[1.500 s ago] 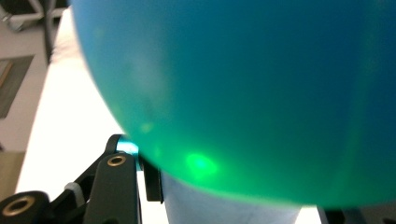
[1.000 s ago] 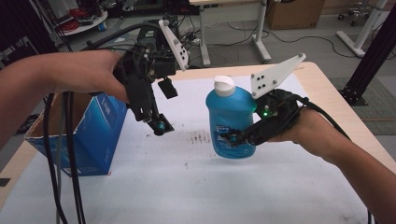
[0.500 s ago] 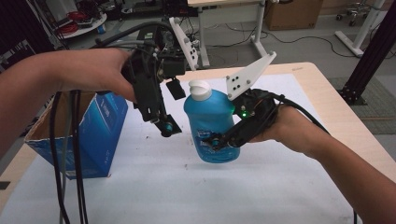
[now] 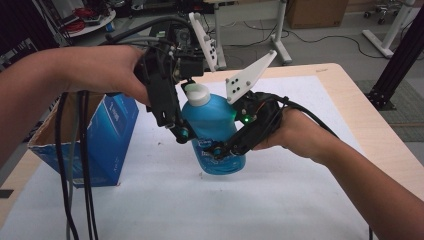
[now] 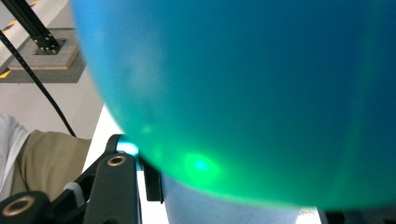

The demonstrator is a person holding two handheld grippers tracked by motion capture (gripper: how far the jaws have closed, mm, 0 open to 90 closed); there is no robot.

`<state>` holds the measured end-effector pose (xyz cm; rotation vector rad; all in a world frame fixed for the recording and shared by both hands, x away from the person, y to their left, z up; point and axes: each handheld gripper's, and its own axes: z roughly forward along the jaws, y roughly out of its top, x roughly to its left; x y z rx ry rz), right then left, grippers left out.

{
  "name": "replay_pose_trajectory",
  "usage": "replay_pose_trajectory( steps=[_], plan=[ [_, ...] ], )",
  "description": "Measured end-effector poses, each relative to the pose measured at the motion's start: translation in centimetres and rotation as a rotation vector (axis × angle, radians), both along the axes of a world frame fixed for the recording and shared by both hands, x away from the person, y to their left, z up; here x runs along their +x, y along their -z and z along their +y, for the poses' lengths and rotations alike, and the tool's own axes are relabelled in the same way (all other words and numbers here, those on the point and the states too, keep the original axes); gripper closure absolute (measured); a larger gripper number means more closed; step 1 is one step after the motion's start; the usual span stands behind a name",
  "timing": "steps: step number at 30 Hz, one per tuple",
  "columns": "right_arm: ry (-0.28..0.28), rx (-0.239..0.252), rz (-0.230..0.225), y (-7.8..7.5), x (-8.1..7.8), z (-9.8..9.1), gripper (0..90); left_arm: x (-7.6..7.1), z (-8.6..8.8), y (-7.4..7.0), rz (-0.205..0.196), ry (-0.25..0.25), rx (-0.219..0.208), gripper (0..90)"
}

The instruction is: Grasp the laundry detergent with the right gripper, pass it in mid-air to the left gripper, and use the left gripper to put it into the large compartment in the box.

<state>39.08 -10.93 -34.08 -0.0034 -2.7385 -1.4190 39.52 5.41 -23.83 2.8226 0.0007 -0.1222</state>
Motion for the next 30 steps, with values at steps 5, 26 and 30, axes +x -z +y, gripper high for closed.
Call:
replay_pose_trajectory(
  steps=[5, 26, 30],
  plan=[
    [-0.019, -0.019, 0.008, 0.0, -0.1, 0.9, 45.1, 0.0, -0.4, -0.1, -0.003, 0.006, 0.006, 1.6],
    [-0.025, -0.019, 0.01, -0.1, -0.2, 1.4, 45.0, 0.2, -0.4, 0.1, 0.001, 0.007, 0.021, 11.0],
    [-0.024, -0.017, 0.007, -0.2, -0.1, 1.3, 45.0, 0.1, -0.4, 0.1, 0.004, 0.021, 0.028, 14.8]
  ],
)
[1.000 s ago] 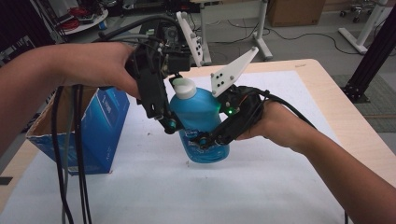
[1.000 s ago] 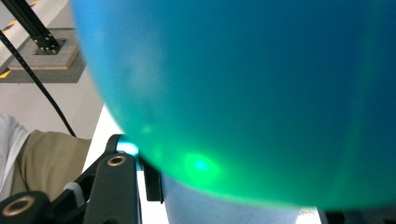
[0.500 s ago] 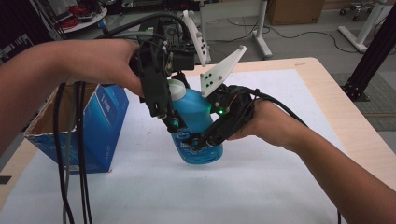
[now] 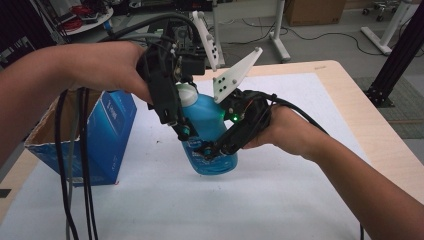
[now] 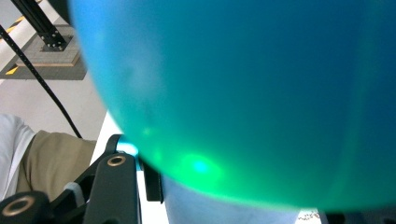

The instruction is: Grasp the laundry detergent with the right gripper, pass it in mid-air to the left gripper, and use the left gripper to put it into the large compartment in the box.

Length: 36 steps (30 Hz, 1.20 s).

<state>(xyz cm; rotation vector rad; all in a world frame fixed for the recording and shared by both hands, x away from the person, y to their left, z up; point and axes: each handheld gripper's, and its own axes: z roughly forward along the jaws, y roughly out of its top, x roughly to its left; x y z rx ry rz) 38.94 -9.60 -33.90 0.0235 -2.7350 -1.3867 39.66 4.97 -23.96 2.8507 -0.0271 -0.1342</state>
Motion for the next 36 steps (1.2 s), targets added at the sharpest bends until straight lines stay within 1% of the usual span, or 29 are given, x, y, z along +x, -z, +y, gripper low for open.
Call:
replay_pose_trajectory(
  steps=[5, 8, 13, 14, 16, 19, 21, 26, 30, 31, 33, 35, 36],
  plan=[
    [0.002, 0.001, -0.002, -0.07, 0.01, -0.06, 45.0, 0.0, -0.15, -0.02, 0.0, 0.007, -0.007, 19.3],
    [0.004, 0.003, -0.001, -0.12, -0.04, -0.08, 45.0, 0.0, -0.19, 0.02, 0.002, 0.016, 0.0, 23.2],
    [0.003, 0.01, -0.001, -0.12, -0.04, -0.06, 45.0, -0.02, -0.31, 0.17, 0.006, 0.015, 0.006, 25.5],
    [0.003, 0.01, -0.002, -0.1, -0.05, -0.05, 45.0, -0.02, -0.36, 0.16, 0.005, 0.022, 0.008, 25.8],
    [-0.001, 0.009, -0.007, -0.07, -0.02, -0.02, 45.0, -0.03, -0.38, 0.14, 0.009, 0.031, 0.008, 31.1],
    [0.001, 0.004, 0.005, -0.03, -0.1, 0.02, 45.0, -0.01, -0.4, 0.18, 0.015, 0.033, 0.006, 32.5],
    [0.003, 0.005, 0.003, -0.02, -0.06, 0.02, 45.0, -0.03, -0.42, 0.16, 0.009, 0.042, 0.005, 36.4],
    [0.001, 0.009, 0.001, 0.01, 0.05, -0.05, 45.0, 0.0, -0.38, 0.1, 0.007, 0.036, -0.002, 36.8],
    [-0.001, 0.015, 0.005, -0.01, 0.02, -0.05, 45.0, -0.05, -0.3, 0.0, 0.014, 0.028, -0.01, 37.1],
    [-0.002, 0.016, 0.006, -0.04, 0.01, -0.05, 44.9, 0.02, -0.23, -0.12, 0.029, 0.012, -0.016, 37.1],
    [-0.012, 0.029, 0.024, -0.09, 0.05, -0.01, 44.4, -0.05, -0.28, -0.25, 0.033, 0.008, -0.01, 37.3],
    [-0.016, 0.028, 0.023, -0.15, -0.03, 0.05, 44.0, -0.11, -0.37, -0.34, 0.038, 0.002, 0.0, 37.4],
    [-0.02, 0.033, 0.022, -0.17, -0.07, 0.09, 43.7, -0.12, -0.45, -0.47, 0.04, 0.001, 0.011, 37.5]
  ],
)
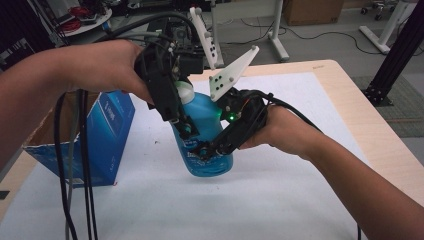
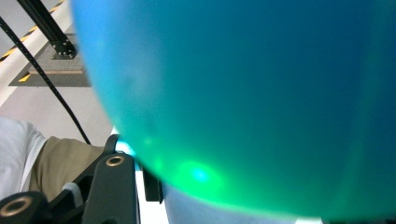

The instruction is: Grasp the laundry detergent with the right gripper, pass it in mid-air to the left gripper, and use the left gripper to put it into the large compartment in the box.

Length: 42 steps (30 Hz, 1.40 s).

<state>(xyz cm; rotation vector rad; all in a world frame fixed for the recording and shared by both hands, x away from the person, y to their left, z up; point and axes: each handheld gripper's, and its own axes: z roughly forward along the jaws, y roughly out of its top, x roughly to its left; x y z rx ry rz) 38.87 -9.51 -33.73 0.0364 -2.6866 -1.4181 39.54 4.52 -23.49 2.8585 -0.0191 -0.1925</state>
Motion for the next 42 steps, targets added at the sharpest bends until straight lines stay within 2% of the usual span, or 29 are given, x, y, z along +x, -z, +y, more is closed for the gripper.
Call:
replay_pose_trajectory(
  steps=[3, 5, 6, 8, 10, 12, 15, 18, 20, 25, 26, 29, 33, 35, 36, 38, 39, 40, 42],
  plan=[
    [0.004, 0.015, 0.006, -0.1, -0.1, 0.0, 36.9, 0.2, 0.0, -0.2, 0.008, -0.032, 0.02, 37.6],
    [0.025, -0.007, 0.031, -0.2, 0.1, 0.0, 24.8, 0.3, 0.1, -0.2, 0.013, -0.061, 0.032, 37.6],
    [0.037, -0.024, 0.046, -0.1, 0.2, -0.2, 22.1, 0.4, 0.3, -0.3, 0.011, -0.062, 0.042, 37.6],
    [0.057, -0.036, 0.046, -0.1, 0.3, -0.7, 20.5, 0.5, 0.6, -0.4, 0.01, -0.072, 0.052, 37.6],
    [0.095, -0.044, 0.051, -0.2, 0.4, -1.3, 12.2, 0.5, 0.9, -0.5, 0.008, -0.083, 0.063, 37.6],
    [0.129, -0.084, 0.039, -0.3, 0.6, -2.1, 12.1, 0.6, 1.3, -0.8, 0.007, -0.105, 0.065, 37.6],
    [0.227, -0.147, 0.01, -0.6, 0.9, -3.1, 12.1, 0.8, 2.0, -1.5, -0.011, -0.141, 0.061, 37.6],
    [0.215, -0.184, 0.006, -1.1, 1.1, -4.7, 12.1, 1.1, 2.6, -2.5, -0.024, -0.222, 0.064, 37.5],
    [0.208, -0.184, 0.019, -1.6, 1.2, -5.7, 12.1, 1.3, 3.0, -3.1, -0.047, -0.255, 0.064, 37.5],
    [0.261, -0.231, 0.011, -2.5, 1.0, -8.3, 11.2, 1.5, 4.1, -4.4, -0.077, -0.331, 0.063, 37.4],
    [0.273, -0.243, 0.012, -2.6, 1.0, -8.8, 1.1, 1.6, 4.3, -4.6, -0.078, -0.343, 0.061, 37.4],
    [0.315, -0.321, 0.026, -2.7, 1.0, -10.3, 0.6, 1.8, 4.9, -5.2, -0.07, -0.416, 0.071, 37.4],
    [0.352, -0.382, -0.002, -2.5, 0.8, -12.2, 0.7, 2.1, 6.0, -6.0, -0.065, -0.486, 0.062, 37.5],
    [0.346, -0.4, 0.034, -2.4, 0.8, -13.3, 0.7, 2.1, 6.7, -6.4, -0.062, -0.525, 0.058, 37.4],
    [0.354, -0.409, 0.02, -2.3, 0.5, -13.9, 0.7, 2.2, 6.9, -6.5, -0.062, -0.537, 0.052, 37.4],
    [0.353, -0.414, 0.025, -2.3, 0.4, -14.2, 0.7, 2.1, 7.2, -6.7, -0.063, -0.549, 0.046, 37.4],
    [0.354, -0.429, 0.034, -2.3, 0.3, -14.7, 0.7, 2.1, 7.9, -7.0, -0.053, -0.591, 0.03, 37.4],
    [0.371, -0.451, -0.001, -2.3, 0.1, -15.4, 0.7, 2.1, 8.2, -7.2, -0.048, -0.607, 0.026, 37.4],
    [0.377, -0.452, 0.011, -2.3, -0.1, -15.9, 0.7, 2.1, 8.6, -7.6, -0.05, -0.625, 0.032, 37.4]
  ],
)
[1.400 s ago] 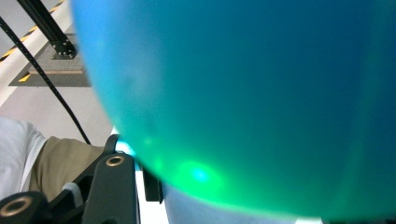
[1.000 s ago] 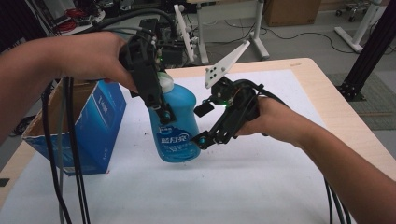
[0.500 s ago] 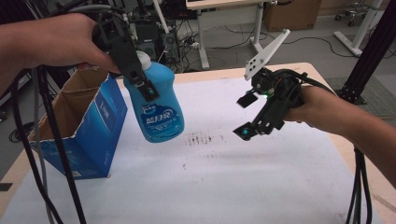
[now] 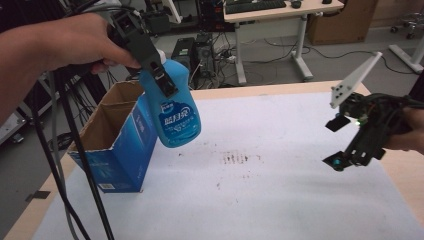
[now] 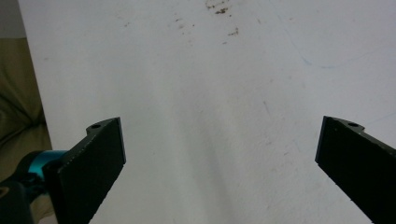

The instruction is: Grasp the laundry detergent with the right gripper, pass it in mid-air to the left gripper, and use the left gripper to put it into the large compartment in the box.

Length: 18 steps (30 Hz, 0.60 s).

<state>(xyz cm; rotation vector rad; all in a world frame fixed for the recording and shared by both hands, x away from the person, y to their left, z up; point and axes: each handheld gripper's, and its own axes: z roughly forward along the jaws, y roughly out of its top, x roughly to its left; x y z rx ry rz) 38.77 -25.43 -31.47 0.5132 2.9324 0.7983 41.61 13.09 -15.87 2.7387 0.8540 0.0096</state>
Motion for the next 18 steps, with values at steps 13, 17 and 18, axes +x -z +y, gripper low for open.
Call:
replay_pose_trajectory(
  steps=[13, 17, 18],
  plan=[
    [-0.002, 0.01, -0.003, -0.5, -0.4, -0.8, 0.8, -1.0, 2.3, -2.1, -0.048, -0.1, 0.025, 37.5],
    [-0.011, 0.023, -0.008, -0.6, -0.5, -1.0, 0.7, -1.3, 3.4, -2.4, -0.045, -0.134, 0.009, 37.5],
    [-0.012, 0.023, -0.006, -0.5, -0.5, -1.1, 0.7, -1.4, 3.6, -2.5, -0.046, -0.139, 0.006, 37.5]
  ],
)
